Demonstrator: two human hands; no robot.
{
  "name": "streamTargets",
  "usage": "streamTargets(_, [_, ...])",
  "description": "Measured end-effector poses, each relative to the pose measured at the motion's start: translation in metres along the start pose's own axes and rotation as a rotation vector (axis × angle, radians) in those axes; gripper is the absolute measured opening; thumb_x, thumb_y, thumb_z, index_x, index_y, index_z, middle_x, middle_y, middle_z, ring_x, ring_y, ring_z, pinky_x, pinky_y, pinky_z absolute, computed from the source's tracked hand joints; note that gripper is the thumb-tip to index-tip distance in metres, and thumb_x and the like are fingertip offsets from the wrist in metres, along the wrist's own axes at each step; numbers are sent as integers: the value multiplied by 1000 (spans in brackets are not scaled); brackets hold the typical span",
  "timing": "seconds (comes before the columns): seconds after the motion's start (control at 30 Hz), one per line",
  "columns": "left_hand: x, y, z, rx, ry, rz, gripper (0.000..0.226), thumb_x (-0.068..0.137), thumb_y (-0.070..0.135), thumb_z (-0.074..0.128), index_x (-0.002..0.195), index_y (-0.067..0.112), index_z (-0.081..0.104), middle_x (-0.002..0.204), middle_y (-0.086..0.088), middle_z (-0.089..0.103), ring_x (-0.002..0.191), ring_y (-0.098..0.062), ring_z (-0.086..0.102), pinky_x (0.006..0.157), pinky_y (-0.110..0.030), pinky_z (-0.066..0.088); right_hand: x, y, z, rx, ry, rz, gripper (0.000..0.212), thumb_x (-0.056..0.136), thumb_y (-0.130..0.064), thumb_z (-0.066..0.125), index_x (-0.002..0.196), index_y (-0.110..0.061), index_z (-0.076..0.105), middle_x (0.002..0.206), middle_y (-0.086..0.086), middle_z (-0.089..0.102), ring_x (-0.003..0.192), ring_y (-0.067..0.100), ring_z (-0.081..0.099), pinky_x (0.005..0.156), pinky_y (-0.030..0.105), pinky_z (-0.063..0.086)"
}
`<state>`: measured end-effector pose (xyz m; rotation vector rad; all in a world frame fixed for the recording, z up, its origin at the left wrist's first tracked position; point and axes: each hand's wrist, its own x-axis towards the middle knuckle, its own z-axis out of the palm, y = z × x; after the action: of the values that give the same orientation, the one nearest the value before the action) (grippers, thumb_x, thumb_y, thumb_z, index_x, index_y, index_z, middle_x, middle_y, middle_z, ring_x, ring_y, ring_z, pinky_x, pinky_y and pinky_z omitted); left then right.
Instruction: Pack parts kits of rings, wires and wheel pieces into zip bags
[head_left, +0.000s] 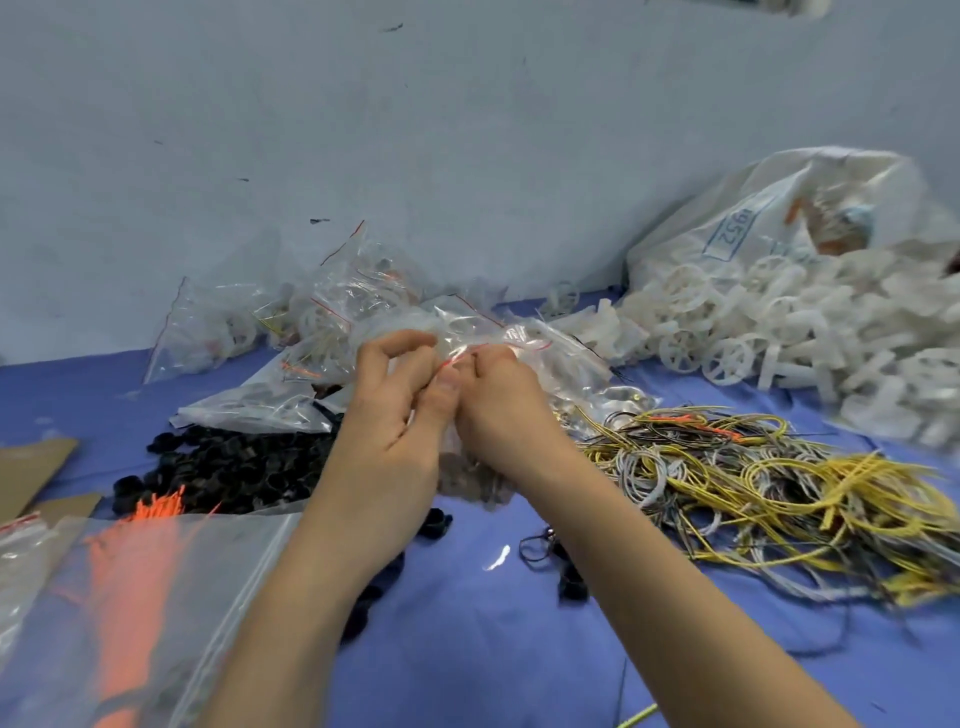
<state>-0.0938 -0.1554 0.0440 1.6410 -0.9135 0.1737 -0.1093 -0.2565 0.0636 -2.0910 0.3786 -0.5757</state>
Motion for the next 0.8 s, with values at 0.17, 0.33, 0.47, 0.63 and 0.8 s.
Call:
streamTargets(0.17, [-5,3,5,35,-80,-44,26,97,26,47,76,23,61,122,15,42,87,21,51,78,-5,42,12,-8,-21,804,-400,423,21,94,0,32,85,-3,51,79,13,51,71,25,51,60,25,48])
streamTargets(0.33, [-10,9,17,-8,-26,-179,30,96,17,52,67,12,58,117,4,42,69,5,58,48,-17,53,18,18,-22,1154,247,535,39,101,-3,28,138,5,36,142,23,42,128,36,44,75,32,49])
streamTargets(0.47, [-14,17,18,-85,-45,-154,22,94,22,53,74,18,64,107,13,50,65,-6,60,42,-23,51,2,24,-21,537,-99,499,20,93,-8,41,109,-8,53,110,10,57,101,22,54,80,31,45])
streamTargets(0.63, [-5,3,7,-30,101,-175,23,98,24,51,79,22,64,98,-11,59,53,-9,62,46,-30,50,-17,4,-83,390,-660,65,17,89,-14,58,103,-12,69,95,-4,69,93,2,60,80,12,49])
streamTargets(0.8, [-2,-8,5,-104,123,-243,31,98,27,52,69,25,62,94,-16,59,49,-5,60,43,-19,48,15,45,-144,269,-137,212,16,90,-23,60,82,-10,66,71,4,68,60,14,65,54,19,52])
